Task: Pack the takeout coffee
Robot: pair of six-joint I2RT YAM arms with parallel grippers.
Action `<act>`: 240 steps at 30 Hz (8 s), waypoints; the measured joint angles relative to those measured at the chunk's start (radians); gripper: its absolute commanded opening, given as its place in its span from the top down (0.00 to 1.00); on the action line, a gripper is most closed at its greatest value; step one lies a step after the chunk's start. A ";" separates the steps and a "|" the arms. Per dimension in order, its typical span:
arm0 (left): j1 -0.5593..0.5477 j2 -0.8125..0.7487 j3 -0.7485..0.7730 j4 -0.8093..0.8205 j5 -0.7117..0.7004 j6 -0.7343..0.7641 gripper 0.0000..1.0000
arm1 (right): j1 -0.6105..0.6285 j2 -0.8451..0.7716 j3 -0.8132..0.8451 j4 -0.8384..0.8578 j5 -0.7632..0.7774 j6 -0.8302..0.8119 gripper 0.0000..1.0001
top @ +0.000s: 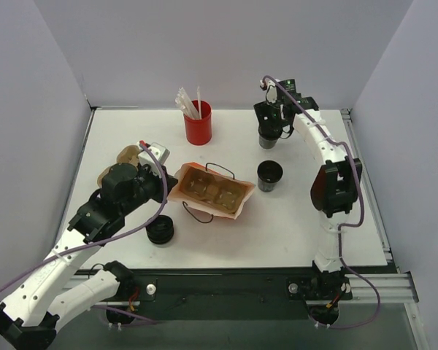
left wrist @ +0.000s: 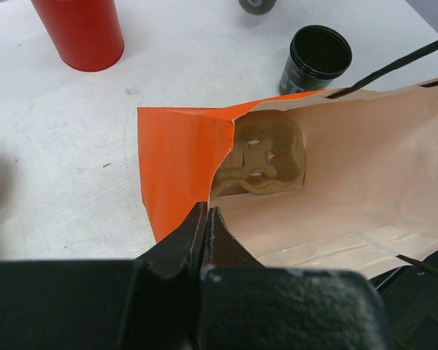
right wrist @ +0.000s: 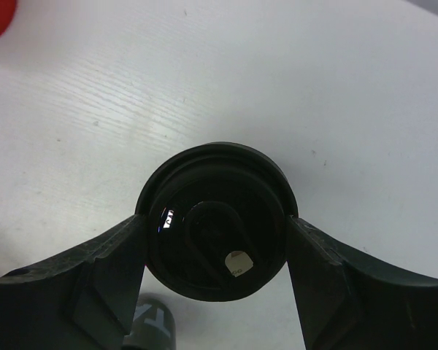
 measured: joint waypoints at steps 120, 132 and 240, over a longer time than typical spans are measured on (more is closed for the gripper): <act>0.011 -0.038 -0.071 -0.073 0.066 -0.232 1.00 | 0.924 -0.855 -0.872 0.181 0.162 -0.436 0.59; 0.011 -0.089 -0.147 -0.026 0.132 -0.264 1.00 | 0.898 -0.772 -0.920 0.308 0.157 -0.514 0.60; 0.012 -0.152 -0.317 0.180 0.191 -0.257 1.00 | 0.636 -0.691 -1.056 0.419 0.091 -0.884 0.37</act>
